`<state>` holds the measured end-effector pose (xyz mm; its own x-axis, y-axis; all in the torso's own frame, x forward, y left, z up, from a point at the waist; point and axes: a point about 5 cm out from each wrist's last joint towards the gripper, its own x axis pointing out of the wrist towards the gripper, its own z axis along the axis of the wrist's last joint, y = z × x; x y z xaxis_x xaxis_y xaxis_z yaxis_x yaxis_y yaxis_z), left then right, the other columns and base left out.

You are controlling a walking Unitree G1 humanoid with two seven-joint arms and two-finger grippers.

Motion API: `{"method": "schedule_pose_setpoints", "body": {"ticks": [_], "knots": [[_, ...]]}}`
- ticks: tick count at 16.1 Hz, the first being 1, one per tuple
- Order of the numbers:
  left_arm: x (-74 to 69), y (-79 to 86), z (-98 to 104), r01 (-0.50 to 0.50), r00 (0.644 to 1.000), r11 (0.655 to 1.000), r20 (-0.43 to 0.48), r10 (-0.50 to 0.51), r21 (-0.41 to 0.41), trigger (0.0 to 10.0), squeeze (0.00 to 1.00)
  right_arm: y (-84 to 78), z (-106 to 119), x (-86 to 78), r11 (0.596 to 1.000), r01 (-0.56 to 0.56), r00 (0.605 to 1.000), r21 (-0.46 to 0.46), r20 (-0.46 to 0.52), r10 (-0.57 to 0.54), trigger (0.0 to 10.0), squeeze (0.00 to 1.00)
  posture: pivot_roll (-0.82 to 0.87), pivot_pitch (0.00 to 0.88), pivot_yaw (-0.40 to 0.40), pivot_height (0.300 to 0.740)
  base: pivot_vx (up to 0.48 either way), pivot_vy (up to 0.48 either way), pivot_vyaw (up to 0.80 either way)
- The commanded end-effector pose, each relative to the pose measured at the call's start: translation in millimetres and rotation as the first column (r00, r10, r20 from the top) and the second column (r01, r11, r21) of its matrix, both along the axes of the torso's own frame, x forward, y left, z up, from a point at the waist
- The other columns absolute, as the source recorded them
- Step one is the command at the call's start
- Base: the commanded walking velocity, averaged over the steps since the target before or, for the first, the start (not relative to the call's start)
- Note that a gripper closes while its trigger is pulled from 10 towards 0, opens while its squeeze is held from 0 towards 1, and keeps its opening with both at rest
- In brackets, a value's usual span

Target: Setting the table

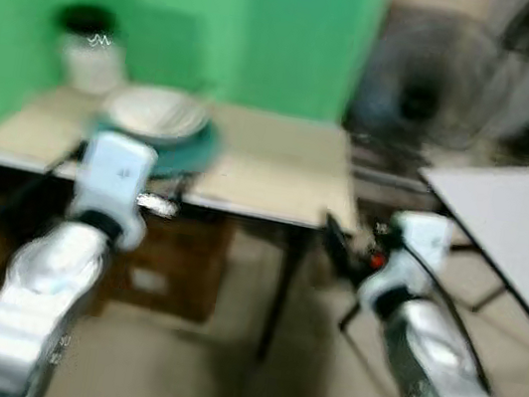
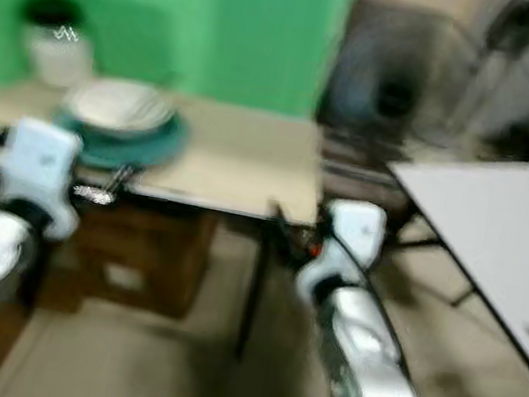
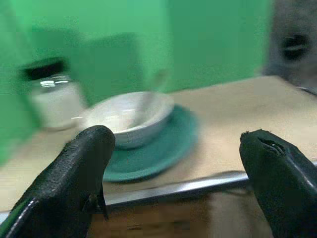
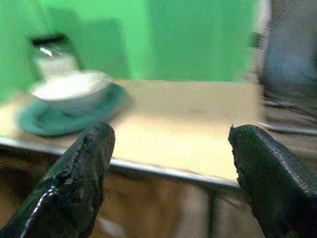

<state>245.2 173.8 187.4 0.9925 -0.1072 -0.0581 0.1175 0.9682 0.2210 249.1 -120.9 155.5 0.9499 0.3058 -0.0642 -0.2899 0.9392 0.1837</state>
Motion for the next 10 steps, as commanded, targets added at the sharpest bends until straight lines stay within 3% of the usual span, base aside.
{"method": "schedule_pose_setpoints", "body": {"ticks": [1, 4, 10], "knots": [[1.0, -9.5, 3.8, 0.024, 0.999, 0.999, 0.025, -0.023, -0.027, 10.0, 0.00, -18.3, -6.3, 1.8, 0.995, 0.091, 0.995, -0.031, -0.036, -0.092, 10.0, 0.00, 0.01, 0.000, 0.001, 0.740, 0.000, 0.000, 0.00], [3.2, -9.5, 4.2, 0.022, 0.999, 0.999, 0.024, -0.021, -0.025, 10.0, 0.00, -20.0, -6.4, 3.6, 0.992, 0.113, 0.993, -0.054, -0.031, -0.114, 10.0, 0.00, 0.00, 0.000, 0.005, 0.740, 0.000, 0.000, 0.00], [3.7, -9.2, 4.1, 0.040, 0.999, 0.999, 0.014, -0.040, -0.032, 10.0, 0.00, -20.3, -8.1, 8.1, 0.985, 0.143, 0.989, -0.102, -0.020, -0.146, 10.0, 0.00, 0.01, 0.000, 0.006, 0.740, 0.299, 0.000, 0.00]]}}
